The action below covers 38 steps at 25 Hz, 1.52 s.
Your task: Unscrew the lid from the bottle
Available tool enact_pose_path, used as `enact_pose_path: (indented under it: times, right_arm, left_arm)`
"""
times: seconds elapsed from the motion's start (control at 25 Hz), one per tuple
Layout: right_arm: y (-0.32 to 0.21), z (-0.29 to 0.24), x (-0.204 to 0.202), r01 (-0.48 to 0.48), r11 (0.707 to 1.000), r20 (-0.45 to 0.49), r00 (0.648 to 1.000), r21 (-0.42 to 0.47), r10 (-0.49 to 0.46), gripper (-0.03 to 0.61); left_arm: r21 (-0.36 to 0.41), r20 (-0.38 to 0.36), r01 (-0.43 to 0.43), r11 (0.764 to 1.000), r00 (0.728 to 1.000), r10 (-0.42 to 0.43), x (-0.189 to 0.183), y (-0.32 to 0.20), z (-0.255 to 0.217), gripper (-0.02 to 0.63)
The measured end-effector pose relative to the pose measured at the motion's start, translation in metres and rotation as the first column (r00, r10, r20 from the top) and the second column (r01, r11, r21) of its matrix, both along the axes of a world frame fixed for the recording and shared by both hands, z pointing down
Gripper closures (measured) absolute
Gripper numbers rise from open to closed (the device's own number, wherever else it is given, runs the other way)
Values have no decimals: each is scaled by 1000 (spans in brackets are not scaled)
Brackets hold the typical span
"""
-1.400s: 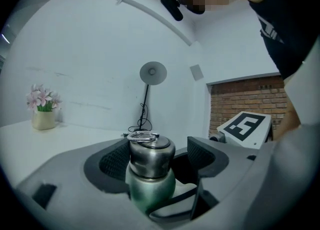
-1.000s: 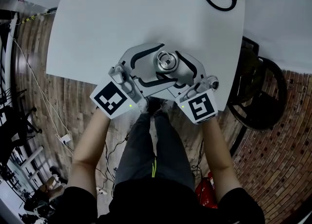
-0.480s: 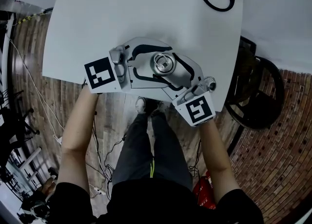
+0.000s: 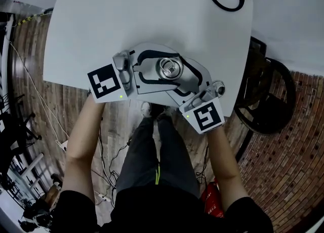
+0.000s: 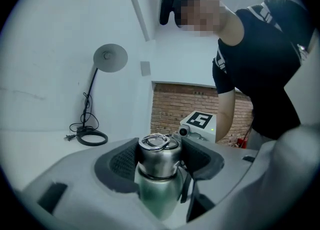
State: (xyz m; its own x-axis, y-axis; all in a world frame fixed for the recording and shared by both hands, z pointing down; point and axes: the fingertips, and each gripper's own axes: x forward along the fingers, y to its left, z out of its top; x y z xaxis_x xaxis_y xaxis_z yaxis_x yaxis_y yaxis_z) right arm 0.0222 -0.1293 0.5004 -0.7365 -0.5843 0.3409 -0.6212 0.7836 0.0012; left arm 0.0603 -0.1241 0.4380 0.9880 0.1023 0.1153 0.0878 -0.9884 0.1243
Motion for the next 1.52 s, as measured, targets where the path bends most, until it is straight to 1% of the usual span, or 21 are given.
enact_pose_path:
  times: [0.08, 0.12, 0.24, 0.32, 0.36, 0.44, 0.6, 0.68, 0.72, 0.76, 0.84, 0.92, 1.0, 1.08, 1.16, 1.28, 1.32, 1.36, 1.4, 1.44, 1.52]
  right_arm:
    - [1, 0, 0, -5, 1000, 4, 1000, 1, 5, 261]
    - [2, -1, 1, -9, 1000, 10, 1000, 0, 9, 259]
    - [4, -2, 4, -16, 1000, 21, 1000, -6, 16, 259]
    - [3, -2, 4, -14, 1000, 17, 1000, -8, 14, 259]
    - [3, -2, 4, -12, 1000, 14, 1000, -8, 12, 259]
    - [3, 0, 3, -8, 1000, 4, 1000, -9, 8, 261]
    - [6, 0, 3, 5, 1000, -22, 1000, 4, -5, 259]
    - [5, -1, 0, 14, 1000, -34, 999, 18, -14, 259]
    - [5, -1, -1, 17, 1000, -34, 999, 21, -17, 259]
    - [5, -2, -2, 19, 1000, -35, 999, 23, -18, 259]
    - [4, -2, -3, 20, 1000, -40, 999, 21, -19, 259]
    - [4, -1, -3, 10, 1000, -40, 999, 17, -10, 259]
    - [3, -1, -3, -2, 1000, -34, 999, 16, 3, 259]
    - [2, -1, -2, -16, 1000, -27, 1000, 16, 16, 259]
    - [1, 0, -1, -34, 999, -15, 999, 15, 34, 259]
    - [2, 1, 0, -57, 998, -9, 998, 6, 57, 259]
    - [2, 1, -1, -60, 998, -11, 998, 4, 60, 259]
    - [3, 1, -1, -61, 998, -13, 998, 5, 61, 259]
    - [3, 0, -1, -61, 998, -13, 998, 8, 61, 259]
    - [3, 0, -1, -61, 998, -12, 998, 10, 61, 259]
    - [3, 0, 0, -63, 998, -9, 998, 11, 63, 259]
  left_arm:
    - [16, -10, 90, 996, 996, -89, -2, -1, 0, 335]
    - [22, -16, 149, 989, 989, -149, -2, -2, 0, 337]
    - [50, -18, 324, 945, 946, -324, -1, -2, 0, 344]
    - [81, -19, 387, 919, 922, -387, -1, -2, -1, 347]
    - [97, -24, 397, 913, 918, -397, -1, -2, -2, 347]
    - [133, -38, 377, 917, 926, -375, 0, -1, -4, 347]
    - [161, -49, 248, 955, 969, -243, 4, 1, -5, 333]
    - [158, -28, 190, 969, 982, -188, 7, 1, -3, 313]
    - [159, -11, 173, 972, 985, -173, 8, 1, -2, 326]
    - [159, 4, 168, 973, 985, -171, 7, 1, -1, 337]
    - [156, 24, 191, 969, 980, -197, 5, 0, 1, 339]
    - [153, 22, 261, 953, 963, -268, 2, -2, 2, 341]
    - [111, 17, 371, 922, 927, -375, -2, -7, 5, 341]
    - [66, 28, 483, 873, 874, -486, -4, -13, 8, 341]
    - [51, 56, 584, 810, 808, -586, -4, -19, 11, 344]
    - [56, 79, 709, 703, 698, -711, -4, -24, 12, 344]
    - [54, 75, 737, 674, 670, -738, -5, -25, 11, 344]
    - [49, 70, 756, 652, 649, -758, -7, -25, 11, 345]
    - [43, 67, 769, 637, 634, -770, -8, -25, 10, 345]
    - [38, 65, 776, 630, 627, -776, -8, -25, 10, 345]
    - [34, 66, 777, 629, 626, -777, -7, -24, 10, 344]
